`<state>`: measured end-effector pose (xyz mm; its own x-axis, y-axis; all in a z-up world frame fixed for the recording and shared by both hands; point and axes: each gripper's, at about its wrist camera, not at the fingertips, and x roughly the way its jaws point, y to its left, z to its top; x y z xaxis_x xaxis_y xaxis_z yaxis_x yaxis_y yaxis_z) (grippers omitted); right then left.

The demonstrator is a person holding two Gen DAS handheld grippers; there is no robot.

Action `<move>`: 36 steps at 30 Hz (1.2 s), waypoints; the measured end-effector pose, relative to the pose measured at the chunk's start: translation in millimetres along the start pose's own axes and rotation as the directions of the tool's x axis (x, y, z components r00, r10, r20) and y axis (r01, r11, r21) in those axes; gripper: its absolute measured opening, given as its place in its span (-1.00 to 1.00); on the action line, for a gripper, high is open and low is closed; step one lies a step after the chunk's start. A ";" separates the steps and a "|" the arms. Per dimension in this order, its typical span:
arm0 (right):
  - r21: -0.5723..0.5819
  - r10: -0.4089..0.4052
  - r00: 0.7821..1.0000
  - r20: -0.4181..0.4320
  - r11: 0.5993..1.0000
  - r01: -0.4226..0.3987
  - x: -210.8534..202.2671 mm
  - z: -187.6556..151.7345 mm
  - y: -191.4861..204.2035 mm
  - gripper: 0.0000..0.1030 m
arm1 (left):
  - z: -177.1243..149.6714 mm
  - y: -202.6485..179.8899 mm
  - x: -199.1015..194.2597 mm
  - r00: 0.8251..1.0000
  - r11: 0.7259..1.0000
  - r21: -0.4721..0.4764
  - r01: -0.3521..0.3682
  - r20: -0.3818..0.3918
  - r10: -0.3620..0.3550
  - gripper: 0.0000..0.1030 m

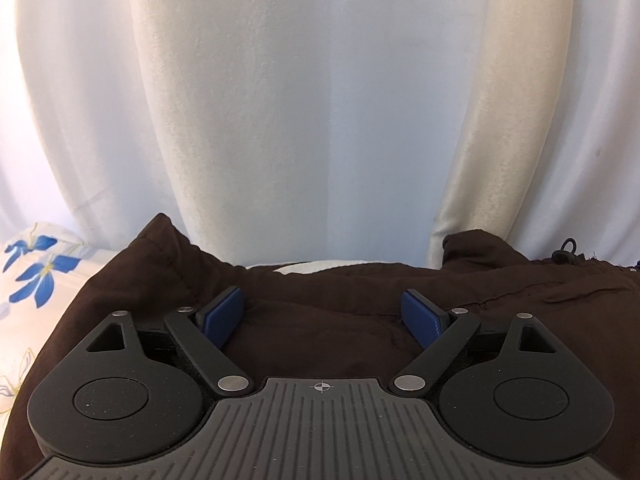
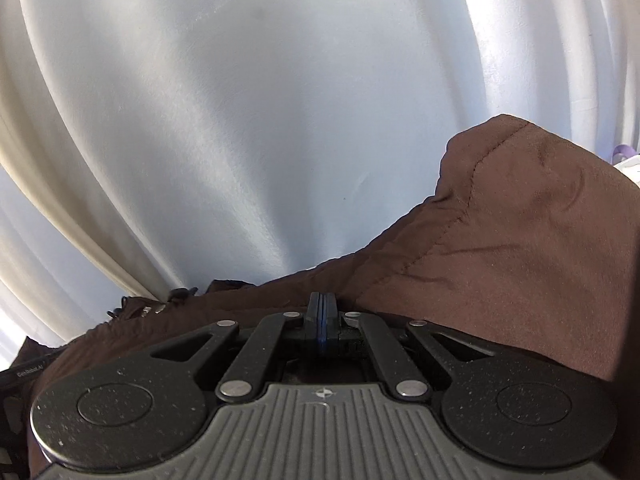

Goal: Fold large clothes

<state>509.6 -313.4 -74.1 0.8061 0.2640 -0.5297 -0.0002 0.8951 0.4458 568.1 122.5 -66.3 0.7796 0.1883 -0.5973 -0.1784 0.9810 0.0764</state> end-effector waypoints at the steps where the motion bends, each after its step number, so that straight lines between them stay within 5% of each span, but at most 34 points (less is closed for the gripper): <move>1: 0.003 0.002 1.000 0.001 1.000 -0.002 -0.3 0.0 -0.5 -1.00 | -3.1 0.7 2.2 1.000 1.000 -0.001 0.001 0.000 -0.001 0.76; 6: 0.050 0.029 1.000 -0.002 0.998 -0.029 -10.1 4.8 -9.5 -1.00 | 4.1 20.8 -3.7 0.998 0.998 -0.005 0.059 0.012 -0.059 0.76; 9: -0.019 -0.016 1.000 -0.005 1.000 0.016 -19.9 12.1 -7.9 -1.00 | 6.7 35.1 -8.1 0.997 0.995 0.085 -0.057 0.051 0.052 0.87; 12: -0.052 -0.047 0.999 0.024 0.997 0.048 -26.7 15.4 -17.2 -1.00 | 1.2 56.3 -0.5 1.000 1.000 -0.012 -0.001 0.025 0.001 0.89; 19: 0.188 0.111 0.993 0.032 0.975 -0.115 -19.2 10.7 -65.6 -1.00 | -2.8 61.6 8.0 1.000 0.998 -0.068 0.016 0.011 -0.015 0.96; 23: 0.193 0.094 0.995 0.036 0.976 -0.099 -23.1 11.8 -63.7 -1.00 | -4.8 67.8 -8.3 1.000 0.998 -0.070 -0.005 -0.026 0.004 0.96; 25: 0.177 0.032 0.999 0.011 0.984 -0.033 -34.2 13.7 -56.0 -1.00 | -14.8 80.9 -32.8 0.998 0.997 -0.067 0.042 -0.050 -0.046 0.96; 27: 0.083 -0.030 0.999 0.019 0.996 0.029 -71.6 11.0 -49.3 -0.62 | -34.2 98.6 -63.4 0.992 0.991 -0.065 0.118 -0.047 -0.121 0.96; 29: 0.000 -0.068 0.996 0.061 0.998 0.068 -124.1 -2.7 -52.7 0.10 | -57.7 115.7 -93.2 0.985 0.985 -0.062 0.162 -0.052 -0.165 0.97; 31: -0.055 -0.067 0.994 0.083 0.996 0.071 -177.1 -23.3 -65.5 0.14 | -80.4 131.5 -112.5 0.969 0.969 -0.097 0.228 -0.077 -0.236 0.97; 36: 0.003 -0.104 0.990 -0.093 0.995 0.104 -229.7 -68.7 -108.1 0.15 | -116.6 144.9 -128.1 0.902 0.893 -0.226 0.388 -0.105 -0.419 0.93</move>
<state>283.8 -446.1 -50.2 0.7431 0.2021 -0.6379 0.0858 0.9167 0.3904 372.4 235.1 -71.9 0.7151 -0.2458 -0.6543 0.0076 0.9388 -0.3444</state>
